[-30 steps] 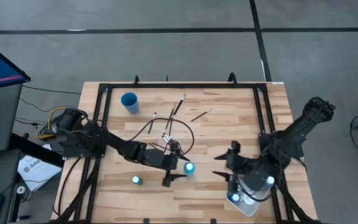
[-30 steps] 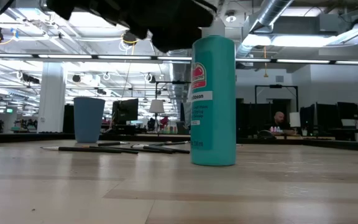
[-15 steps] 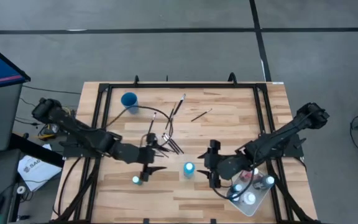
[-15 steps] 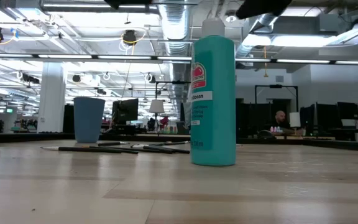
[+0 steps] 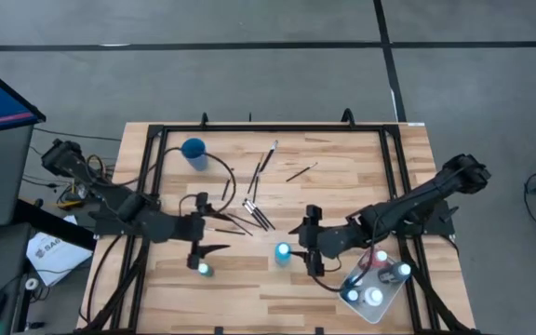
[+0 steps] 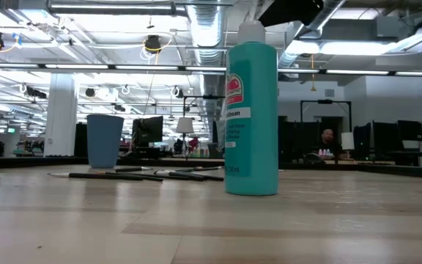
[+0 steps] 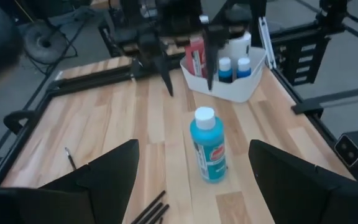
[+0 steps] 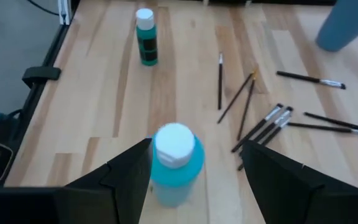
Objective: Pick & Place Paint Supplies
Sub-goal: Put the large light blue paint bottle into the white bin
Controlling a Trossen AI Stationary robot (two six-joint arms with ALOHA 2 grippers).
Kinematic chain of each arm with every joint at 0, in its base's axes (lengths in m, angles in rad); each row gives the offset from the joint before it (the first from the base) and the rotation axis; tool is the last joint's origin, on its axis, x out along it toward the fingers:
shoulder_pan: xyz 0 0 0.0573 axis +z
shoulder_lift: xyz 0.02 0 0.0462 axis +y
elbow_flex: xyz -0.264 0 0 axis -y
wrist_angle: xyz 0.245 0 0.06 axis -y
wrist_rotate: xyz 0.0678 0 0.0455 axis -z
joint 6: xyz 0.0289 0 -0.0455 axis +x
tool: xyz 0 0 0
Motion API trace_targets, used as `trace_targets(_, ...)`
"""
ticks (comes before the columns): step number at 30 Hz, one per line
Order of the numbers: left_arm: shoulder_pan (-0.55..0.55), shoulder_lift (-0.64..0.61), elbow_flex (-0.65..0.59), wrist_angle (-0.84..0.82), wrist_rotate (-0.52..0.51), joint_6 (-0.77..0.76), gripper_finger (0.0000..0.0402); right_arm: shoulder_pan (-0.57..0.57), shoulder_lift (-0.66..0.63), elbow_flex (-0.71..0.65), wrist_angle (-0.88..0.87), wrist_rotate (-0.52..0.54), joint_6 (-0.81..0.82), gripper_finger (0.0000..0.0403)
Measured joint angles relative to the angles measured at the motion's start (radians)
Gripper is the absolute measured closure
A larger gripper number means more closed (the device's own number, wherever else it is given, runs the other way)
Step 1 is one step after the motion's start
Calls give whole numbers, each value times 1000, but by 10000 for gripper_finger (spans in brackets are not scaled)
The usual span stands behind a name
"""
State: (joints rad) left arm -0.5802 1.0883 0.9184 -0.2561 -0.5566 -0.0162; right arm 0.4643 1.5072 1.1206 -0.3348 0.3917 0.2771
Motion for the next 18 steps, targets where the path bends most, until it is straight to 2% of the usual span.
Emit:
trace_targets(5, -15, -35, 0, -6, -2, 0, 103, -10, 51, 10, 102, -32, -63, 162)
trace_targets(18, -31, -42, 0, -55, -2, -33, 103, -22, 214, 169, -79, -75, -120, 162)
